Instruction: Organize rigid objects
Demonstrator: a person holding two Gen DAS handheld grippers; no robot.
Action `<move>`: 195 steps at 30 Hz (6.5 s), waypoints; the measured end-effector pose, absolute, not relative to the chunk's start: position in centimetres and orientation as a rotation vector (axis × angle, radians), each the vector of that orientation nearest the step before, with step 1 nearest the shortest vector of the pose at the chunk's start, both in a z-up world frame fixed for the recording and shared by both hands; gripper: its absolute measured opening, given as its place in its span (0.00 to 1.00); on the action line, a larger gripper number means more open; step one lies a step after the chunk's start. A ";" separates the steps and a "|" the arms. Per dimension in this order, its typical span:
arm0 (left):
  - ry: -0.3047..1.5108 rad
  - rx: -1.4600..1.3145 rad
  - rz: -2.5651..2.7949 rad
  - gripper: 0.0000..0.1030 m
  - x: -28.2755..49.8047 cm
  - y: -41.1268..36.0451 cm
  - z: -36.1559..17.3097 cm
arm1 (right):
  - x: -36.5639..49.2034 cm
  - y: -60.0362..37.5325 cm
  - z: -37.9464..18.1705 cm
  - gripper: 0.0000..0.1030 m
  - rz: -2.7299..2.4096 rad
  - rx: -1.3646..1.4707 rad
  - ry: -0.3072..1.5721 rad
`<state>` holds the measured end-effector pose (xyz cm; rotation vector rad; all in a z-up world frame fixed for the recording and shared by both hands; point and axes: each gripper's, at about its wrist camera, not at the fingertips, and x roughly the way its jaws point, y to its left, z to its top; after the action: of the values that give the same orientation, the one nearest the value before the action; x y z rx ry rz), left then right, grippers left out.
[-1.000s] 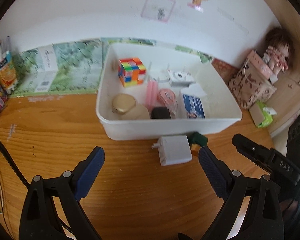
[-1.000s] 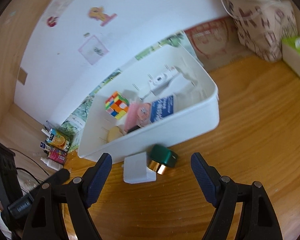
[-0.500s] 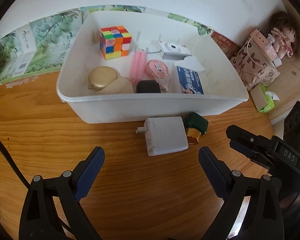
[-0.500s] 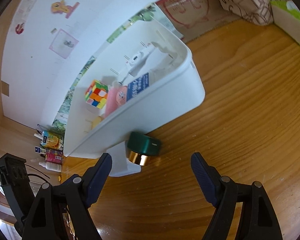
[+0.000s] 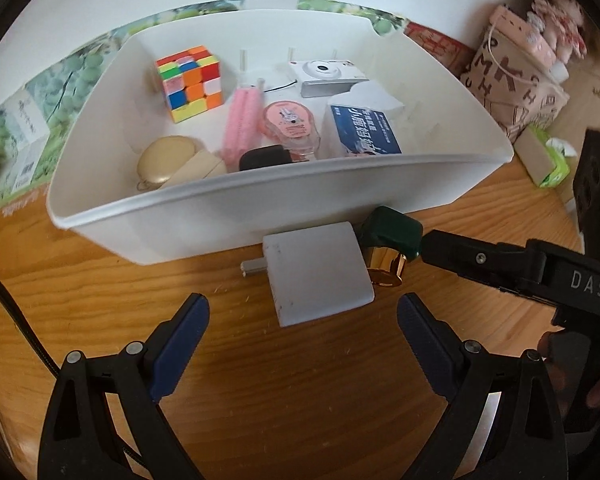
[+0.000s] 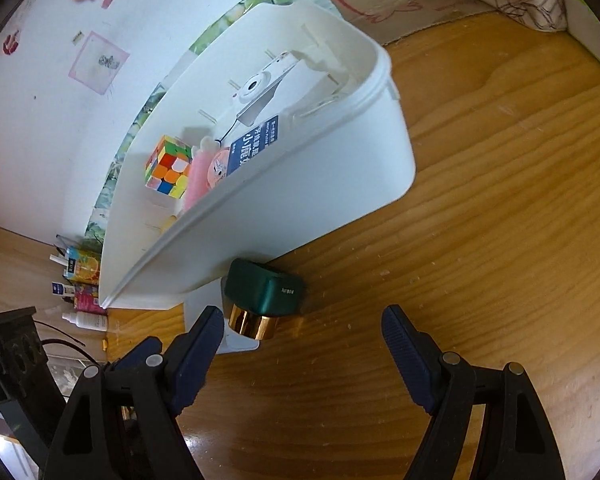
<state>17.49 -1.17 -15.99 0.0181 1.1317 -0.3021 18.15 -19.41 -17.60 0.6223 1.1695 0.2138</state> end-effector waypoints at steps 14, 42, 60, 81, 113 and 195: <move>1.109 0.135 -0.253 0.92 18.4 -3.0 -17.6 | 19.9 -18.6 -17.9 0.79 0.252 0.519 1.169; 1.142 -0.035 -0.277 0.63 18.4 0.9 -17.8 | 20.1 -15.8 -17.7 0.76 0.194 0.399 1.176; 1.125 -0.155 -0.244 0.62 16.4 5.2 -16.8 | 20.1 -13.0 -16.6 0.50 0.220 0.271 1.156; 1.060 -0.245 -0.197 0.61 13.9 8.9 -14.7 | 16.9 -10.4 -15.7 0.49 0.341 0.316 1.181; 0.710 -0.238 -0.064 0.60 16.2 16.0 -2.0 | 16.6 -5.6 -7.6 0.49 0.469 0.298 0.796; 0.988 -0.296 -0.038 0.98 7.3 7.9 -5.6 | 7.0 -12.9 -7.7 0.81 0.367 0.115 0.939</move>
<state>7.34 7.93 -5.63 -0.2963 0.9879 -0.0382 7.01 -12.91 -7.72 0.1152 0.9393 0.3667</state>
